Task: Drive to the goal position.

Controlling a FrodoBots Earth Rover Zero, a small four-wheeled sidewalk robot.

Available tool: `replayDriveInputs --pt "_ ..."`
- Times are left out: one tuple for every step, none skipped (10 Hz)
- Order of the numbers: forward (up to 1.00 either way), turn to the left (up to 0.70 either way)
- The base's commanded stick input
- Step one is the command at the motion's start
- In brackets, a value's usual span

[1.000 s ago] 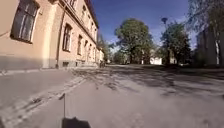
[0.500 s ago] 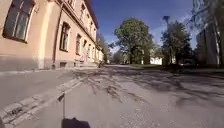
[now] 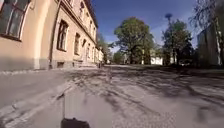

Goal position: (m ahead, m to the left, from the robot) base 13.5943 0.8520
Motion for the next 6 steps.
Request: replayDriveInputs --pt "1.00 0.00" --pt "1.00 0.00" --pt "1.00 0.00" --pt "1.00 0.00" --pt "1.00 0.00" --pt "1.00 0.00"
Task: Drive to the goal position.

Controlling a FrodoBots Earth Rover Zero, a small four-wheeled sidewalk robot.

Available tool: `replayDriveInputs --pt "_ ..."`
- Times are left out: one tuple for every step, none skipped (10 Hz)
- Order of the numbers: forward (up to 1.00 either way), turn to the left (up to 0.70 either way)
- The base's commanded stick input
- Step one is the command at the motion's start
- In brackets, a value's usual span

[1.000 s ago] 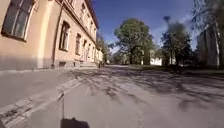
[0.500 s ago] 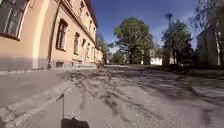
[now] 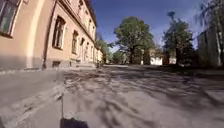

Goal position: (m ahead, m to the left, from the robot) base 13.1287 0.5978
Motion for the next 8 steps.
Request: replayDriveInputs --pt "1.00 0.00" --pt "1.00 0.00" --pt "1.00 0.00" --pt "1.00 0.00" --pt "1.00 0.00" --pt "1.00 0.00" --pt "1.00 0.00" --pt "1.00 0.00"
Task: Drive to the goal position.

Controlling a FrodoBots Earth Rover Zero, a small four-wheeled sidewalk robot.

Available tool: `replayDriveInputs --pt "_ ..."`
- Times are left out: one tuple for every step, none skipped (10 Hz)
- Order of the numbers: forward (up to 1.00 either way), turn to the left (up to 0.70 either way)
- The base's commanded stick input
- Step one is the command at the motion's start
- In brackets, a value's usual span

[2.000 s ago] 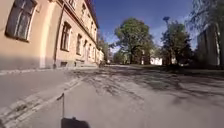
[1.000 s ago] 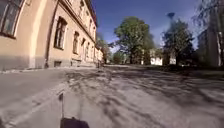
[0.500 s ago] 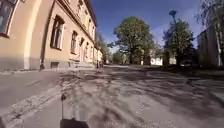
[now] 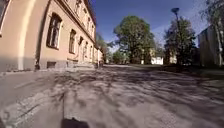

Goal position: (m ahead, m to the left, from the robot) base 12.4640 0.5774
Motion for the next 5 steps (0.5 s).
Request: replayDriveInputs --pt "1.00 0.00" --pt "1.00 0.00" --pt "1.00 0.00" --pt "1.00 0.00" --pt "1.00 0.00"
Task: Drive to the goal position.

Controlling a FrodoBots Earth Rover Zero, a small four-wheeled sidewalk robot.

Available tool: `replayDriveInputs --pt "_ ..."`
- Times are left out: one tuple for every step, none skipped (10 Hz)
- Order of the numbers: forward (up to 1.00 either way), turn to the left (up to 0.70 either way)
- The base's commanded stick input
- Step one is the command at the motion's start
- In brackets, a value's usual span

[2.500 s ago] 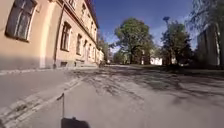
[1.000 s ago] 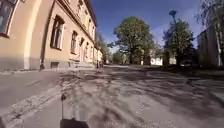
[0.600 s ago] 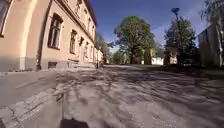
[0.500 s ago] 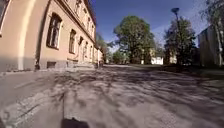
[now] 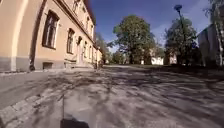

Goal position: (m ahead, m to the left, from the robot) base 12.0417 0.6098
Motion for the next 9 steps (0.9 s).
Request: replayDriveInputs --pt "1.00 0.00" --pt "1.00 0.00" --pt "1.00 0.00" --pt "1.00 0.00" --pt "1.00 0.00" --pt "1.00 0.00" --pt "1.00 0.00" --pt "1.00 0.00" --pt "1.00 0.00"
